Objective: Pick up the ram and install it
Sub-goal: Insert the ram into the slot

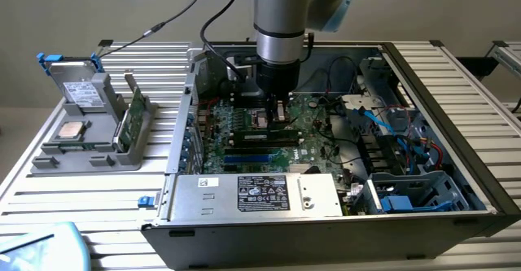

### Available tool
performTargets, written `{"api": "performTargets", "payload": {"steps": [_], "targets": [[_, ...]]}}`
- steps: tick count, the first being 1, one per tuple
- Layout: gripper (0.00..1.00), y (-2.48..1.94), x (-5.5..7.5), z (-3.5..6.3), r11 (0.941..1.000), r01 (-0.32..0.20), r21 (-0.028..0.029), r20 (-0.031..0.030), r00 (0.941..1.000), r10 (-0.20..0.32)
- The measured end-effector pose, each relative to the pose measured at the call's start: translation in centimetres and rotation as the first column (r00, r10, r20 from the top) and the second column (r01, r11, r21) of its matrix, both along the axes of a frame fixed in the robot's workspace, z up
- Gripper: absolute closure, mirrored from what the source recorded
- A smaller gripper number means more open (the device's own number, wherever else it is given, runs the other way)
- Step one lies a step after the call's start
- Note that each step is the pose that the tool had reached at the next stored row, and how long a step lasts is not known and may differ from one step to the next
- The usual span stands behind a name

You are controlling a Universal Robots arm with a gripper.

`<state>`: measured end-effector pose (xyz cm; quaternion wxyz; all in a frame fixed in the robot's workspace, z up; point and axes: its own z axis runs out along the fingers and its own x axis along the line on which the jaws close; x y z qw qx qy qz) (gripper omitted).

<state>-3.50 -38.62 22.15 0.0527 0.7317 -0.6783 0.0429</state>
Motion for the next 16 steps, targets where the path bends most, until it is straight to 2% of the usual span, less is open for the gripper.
{"api": "performTargets", "payload": {"steps": [5,16], "targets": [[0.86,0.01,0.0,-0.09,1.0,0.0,-0.0001,0.0032,1.0,0.0],[0.86,0.02,-0.02,-0.12,1.0,0.004,0.0,0.0037,1.0,-0.004]]}}
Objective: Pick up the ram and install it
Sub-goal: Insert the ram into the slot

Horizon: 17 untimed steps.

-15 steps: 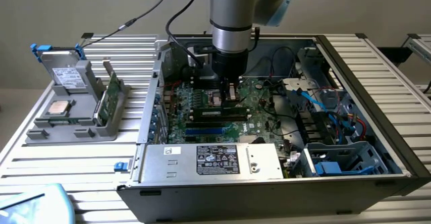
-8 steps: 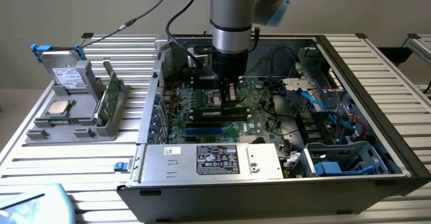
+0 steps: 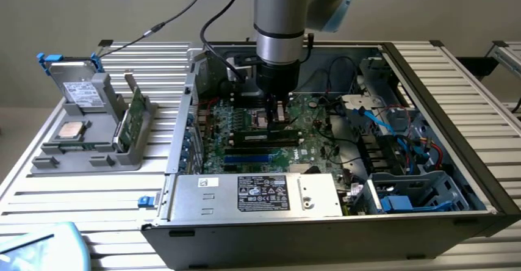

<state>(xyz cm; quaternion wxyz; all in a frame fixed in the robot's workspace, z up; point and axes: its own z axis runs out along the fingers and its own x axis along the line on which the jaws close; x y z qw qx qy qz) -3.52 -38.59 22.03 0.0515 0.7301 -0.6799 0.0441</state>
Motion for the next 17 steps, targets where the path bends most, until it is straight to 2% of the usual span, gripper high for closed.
{"api": "performTargets", "payload": {"steps": [10,17], "targets": [[0.86,0.01,0.0,0.02,1.0,0.006,-0.0001,-0.0001,1.0,-0.006],[0.86,0.01,0.0,0.38,1.0,0.006,0.0003,0.0001,1.0,-0.006]]}}
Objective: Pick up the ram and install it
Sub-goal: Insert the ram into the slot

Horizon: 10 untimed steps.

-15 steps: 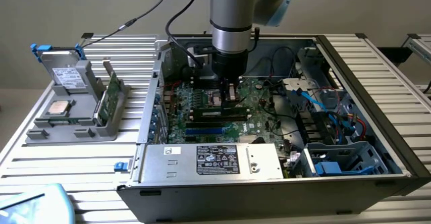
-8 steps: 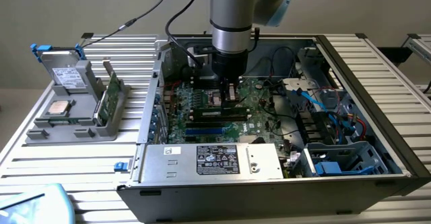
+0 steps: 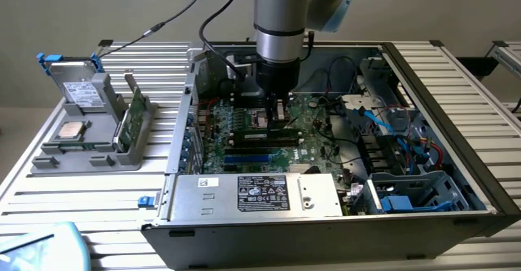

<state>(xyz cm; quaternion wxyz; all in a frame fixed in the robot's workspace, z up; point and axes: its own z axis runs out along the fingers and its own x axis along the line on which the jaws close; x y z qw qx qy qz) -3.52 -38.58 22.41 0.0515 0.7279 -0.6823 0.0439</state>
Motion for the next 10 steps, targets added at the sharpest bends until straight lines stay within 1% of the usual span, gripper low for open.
{"api": "performTargets", "payload": {"steps": [10], "targets": [[0.86,-0.05,0.0,-0.03,1.0,0.008,-0.0004,-0.0002,1.0,-0.008]]}}
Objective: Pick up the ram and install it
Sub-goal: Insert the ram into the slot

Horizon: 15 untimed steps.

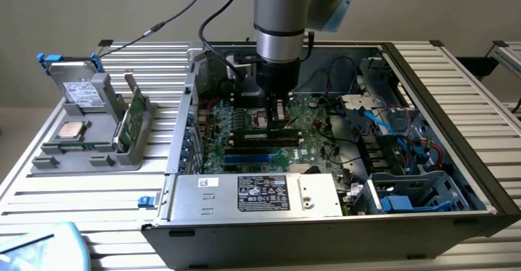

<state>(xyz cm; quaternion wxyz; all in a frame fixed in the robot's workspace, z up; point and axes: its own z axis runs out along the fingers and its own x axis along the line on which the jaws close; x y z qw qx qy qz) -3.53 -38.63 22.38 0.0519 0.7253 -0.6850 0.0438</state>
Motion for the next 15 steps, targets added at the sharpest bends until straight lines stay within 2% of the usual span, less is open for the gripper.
{"api": "performTargets", "payload": {"steps": [15], "targets": [[0.86,-0.02,0.02,-0.27,0.9997,0.023,0.0002,0.0001,0.9997,-0.023]]}}
